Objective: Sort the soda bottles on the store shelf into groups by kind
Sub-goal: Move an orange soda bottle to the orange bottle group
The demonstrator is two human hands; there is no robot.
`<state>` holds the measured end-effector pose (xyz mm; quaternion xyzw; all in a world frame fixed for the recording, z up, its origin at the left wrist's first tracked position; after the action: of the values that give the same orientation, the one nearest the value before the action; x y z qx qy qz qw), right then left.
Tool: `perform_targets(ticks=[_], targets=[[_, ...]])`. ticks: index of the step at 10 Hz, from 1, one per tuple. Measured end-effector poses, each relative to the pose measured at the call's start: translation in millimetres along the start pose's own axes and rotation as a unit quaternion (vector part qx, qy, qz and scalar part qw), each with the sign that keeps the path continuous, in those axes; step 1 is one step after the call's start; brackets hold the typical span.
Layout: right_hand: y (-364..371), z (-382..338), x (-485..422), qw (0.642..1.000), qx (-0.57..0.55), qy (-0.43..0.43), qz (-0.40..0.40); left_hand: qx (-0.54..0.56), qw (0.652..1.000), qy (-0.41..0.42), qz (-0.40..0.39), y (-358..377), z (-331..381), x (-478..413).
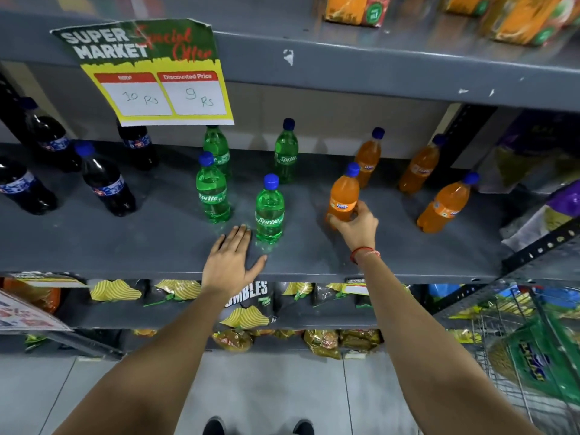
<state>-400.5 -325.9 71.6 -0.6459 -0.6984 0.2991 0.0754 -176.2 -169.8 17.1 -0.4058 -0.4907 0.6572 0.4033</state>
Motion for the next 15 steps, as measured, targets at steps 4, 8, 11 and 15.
perform_targets(ticks=[4,8,11,15], targets=[[-46,38,-13,0.996,0.015,0.065,-0.05,-0.01,1.0,-0.005,-0.012,2,0,0],[-42,42,9,0.99,0.001,0.105,0.091,-0.009,1.0,-0.005,-0.012,4,-1,1],[-49,50,-4,0.994,-0.004,0.087,0.064,-0.003,1.0,-0.006,-0.006,2,0,-2],[-46,61,-8,0.993,0.0,0.097,0.07,0.0,1.0,-0.007,-0.012,1,2,-3]])
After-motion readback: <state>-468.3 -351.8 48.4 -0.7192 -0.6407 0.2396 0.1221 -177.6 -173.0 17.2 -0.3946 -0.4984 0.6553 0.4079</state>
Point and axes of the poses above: each hand's wrist, its own x-axis away from the middle knuckle, its own y-axis out of the palm, z = x × y, the point moved 8 cm from there along -x, towards the middle knuckle, and after that the axes turned 8 degrees about -y, right-handed, at the moved point
